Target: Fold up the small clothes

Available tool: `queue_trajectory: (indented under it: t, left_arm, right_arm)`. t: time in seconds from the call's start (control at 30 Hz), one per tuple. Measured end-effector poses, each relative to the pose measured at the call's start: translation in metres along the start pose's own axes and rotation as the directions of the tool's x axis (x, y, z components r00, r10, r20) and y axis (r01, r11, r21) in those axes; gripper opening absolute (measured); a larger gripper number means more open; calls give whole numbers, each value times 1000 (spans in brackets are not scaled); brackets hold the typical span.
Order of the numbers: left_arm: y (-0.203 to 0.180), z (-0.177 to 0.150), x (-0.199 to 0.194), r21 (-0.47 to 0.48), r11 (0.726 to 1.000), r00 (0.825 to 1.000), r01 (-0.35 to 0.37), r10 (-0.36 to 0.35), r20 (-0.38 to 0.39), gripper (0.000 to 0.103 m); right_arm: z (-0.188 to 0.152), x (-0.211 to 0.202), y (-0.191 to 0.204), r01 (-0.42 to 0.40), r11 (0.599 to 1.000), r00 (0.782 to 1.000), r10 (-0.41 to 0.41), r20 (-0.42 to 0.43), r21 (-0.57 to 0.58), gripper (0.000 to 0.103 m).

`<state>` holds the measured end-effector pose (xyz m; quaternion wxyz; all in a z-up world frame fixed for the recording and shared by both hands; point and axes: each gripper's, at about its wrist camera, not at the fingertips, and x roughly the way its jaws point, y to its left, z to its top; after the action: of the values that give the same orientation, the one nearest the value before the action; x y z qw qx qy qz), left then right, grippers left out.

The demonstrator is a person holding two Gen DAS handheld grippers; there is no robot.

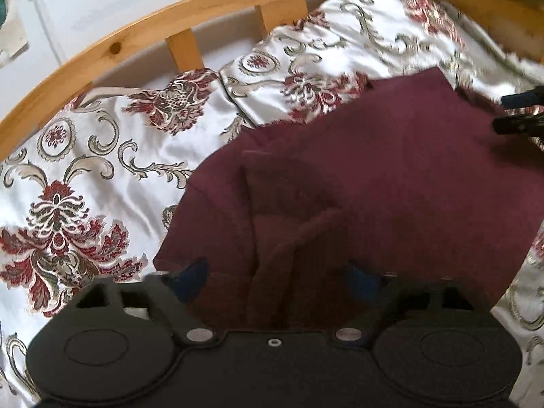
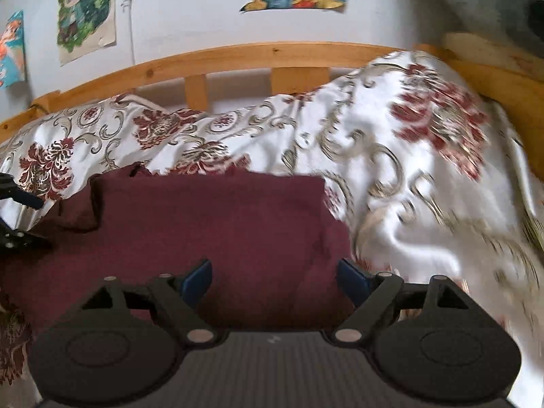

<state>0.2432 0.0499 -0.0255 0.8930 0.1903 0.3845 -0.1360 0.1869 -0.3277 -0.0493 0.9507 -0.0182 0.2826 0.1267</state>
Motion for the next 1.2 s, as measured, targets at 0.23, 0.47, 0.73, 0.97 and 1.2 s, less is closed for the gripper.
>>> queue_trajectory:
  t: [0.23,0.47,0.73,0.97,1.2]
  left_arm:
    - [15,3,8,-194,979,998,-66,64,-18,9]
    - [64,-12,7,-577,816,1000,3,-17,-19,8]
    - [90,-21,9,-719,693,999,-43,18,-42,17]
    - [101,-23,1,-752,653,996,-88,81,-47,40]
    - [73,-26,-30,-668,728,984,-151,175,-33,84]
  right_arm:
    - [-14,-3,3,51,999,999,-51,7,13,59]
    - [-21,1,-10,20,996,1000,-19,-10,91,35]
    - [-21,-3,-7,27,995,1000,-27,2,91,29]
    - [-22,-5,-10,25,993,1000,-27,12,113,31]
    - [-22,-9,-8,47,993,998,-52,41,110,36]
